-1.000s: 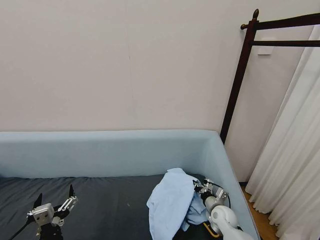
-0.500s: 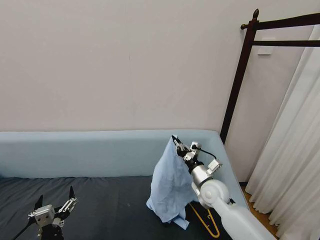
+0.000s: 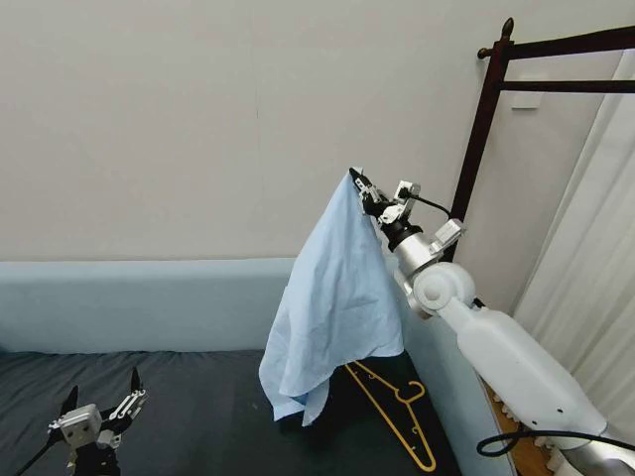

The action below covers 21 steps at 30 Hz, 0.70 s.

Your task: Pick up the clothes from the sofa and hang them on the clothes hanger.

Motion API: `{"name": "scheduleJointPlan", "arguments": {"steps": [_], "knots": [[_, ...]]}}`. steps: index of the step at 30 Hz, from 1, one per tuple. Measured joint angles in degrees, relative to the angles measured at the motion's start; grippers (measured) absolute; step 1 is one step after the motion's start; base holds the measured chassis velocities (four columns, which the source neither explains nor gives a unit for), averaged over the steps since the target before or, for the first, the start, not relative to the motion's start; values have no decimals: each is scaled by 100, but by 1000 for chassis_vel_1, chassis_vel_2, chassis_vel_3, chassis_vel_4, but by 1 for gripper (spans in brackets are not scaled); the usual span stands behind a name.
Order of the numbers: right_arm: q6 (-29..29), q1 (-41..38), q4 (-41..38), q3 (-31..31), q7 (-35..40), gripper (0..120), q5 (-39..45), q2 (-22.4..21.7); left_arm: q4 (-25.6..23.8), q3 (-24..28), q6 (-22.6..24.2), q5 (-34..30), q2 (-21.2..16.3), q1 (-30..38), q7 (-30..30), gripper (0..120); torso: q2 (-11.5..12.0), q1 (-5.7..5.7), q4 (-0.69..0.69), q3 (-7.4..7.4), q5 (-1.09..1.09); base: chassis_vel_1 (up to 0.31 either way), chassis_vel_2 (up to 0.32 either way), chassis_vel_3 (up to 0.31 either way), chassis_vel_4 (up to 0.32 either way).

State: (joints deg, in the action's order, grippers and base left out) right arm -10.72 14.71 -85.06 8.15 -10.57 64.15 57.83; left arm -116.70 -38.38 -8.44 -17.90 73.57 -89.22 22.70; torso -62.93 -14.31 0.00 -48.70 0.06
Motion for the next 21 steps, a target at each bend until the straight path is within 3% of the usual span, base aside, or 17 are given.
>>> {"name": "scheduleJointPlan", "arguments": {"steps": [5,11,13,16,17,21], "knots": [[6,95,64,0,-36,0,-76,-88,-27,-21,-1,1,-13,-6,-2,100,0,1,-6,0,3,0,0,0,0],[14,-93,-140,129,130,0,-112,-133,-78,-31,-2,3,34,-11,-4,100,-1,0,1,1,-2,0,0,0,0],[9,274,-570,309,142,0,-204,-271,-84,-47,-14,3,50,-19,-5,100,-1,0,1,1,-2,0,0,0,0],[8,1427,-1033,489,-51,0,-655,-396,-87,-108,-41,-11,42,-43,-3,100,-1,1,-2,1,0,0,0,0,0],[8,1427,-1033,489,-51,0,-655,-396,-87,-108,-41,-11,42,-43,-3,100,-1,1,-2,1,0,0,0,0,0],[-213,2943,-654,549,-233,0,-1697,-77,-94,-147,-53,-26,28,-57,-1,100,-1,2,-4,2,0,0,0,0,0]]}}
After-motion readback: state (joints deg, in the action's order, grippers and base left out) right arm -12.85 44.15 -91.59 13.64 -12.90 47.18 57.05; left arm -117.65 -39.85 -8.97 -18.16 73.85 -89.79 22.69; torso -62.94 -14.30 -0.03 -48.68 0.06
